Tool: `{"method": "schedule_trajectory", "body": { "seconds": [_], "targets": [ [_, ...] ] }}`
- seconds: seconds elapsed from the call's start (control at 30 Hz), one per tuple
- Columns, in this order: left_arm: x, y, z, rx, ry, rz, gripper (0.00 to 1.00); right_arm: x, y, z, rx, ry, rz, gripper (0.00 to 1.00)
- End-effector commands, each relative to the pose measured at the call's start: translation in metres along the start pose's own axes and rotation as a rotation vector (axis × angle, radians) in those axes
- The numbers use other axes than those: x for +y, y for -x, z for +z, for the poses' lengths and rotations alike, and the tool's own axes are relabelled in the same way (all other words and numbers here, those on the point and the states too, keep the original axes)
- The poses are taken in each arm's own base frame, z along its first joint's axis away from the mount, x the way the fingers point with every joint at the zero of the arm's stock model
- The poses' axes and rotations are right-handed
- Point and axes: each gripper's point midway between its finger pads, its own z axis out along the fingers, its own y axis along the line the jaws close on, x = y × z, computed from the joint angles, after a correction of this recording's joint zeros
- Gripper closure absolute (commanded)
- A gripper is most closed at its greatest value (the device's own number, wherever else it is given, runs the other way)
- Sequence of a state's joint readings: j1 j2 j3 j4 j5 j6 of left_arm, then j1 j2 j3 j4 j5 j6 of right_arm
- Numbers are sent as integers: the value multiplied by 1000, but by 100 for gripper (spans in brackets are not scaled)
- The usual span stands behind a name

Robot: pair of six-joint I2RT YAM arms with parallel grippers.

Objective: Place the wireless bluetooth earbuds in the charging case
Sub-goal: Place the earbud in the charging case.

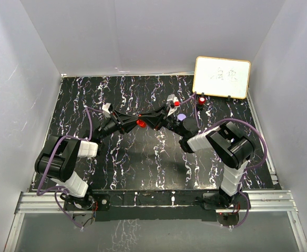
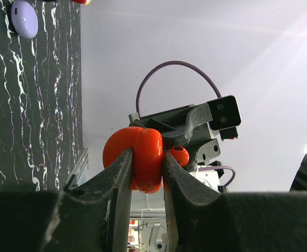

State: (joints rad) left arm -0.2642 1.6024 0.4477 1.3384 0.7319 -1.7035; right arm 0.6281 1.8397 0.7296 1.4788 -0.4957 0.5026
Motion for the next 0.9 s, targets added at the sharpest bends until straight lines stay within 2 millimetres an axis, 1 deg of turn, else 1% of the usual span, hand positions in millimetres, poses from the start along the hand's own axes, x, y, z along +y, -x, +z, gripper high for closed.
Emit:
{"method": "schedule_trajectory", "body": {
  "seconds": [0.0, 0.47, 0.87],
  "targets": [
    [-40, -9, -2, 20, -130, 103, 100, 36, 74, 5, -289, 144, -184, 100],
    [-43, -11, -4, 22, -136, 108, 100, 34, 70, 4, -281, 136, -181, 100],
    [-43, -10, -3, 19, -134, 109, 100, 36, 68, 3, -271, 145, -178, 100]
  ]
}}
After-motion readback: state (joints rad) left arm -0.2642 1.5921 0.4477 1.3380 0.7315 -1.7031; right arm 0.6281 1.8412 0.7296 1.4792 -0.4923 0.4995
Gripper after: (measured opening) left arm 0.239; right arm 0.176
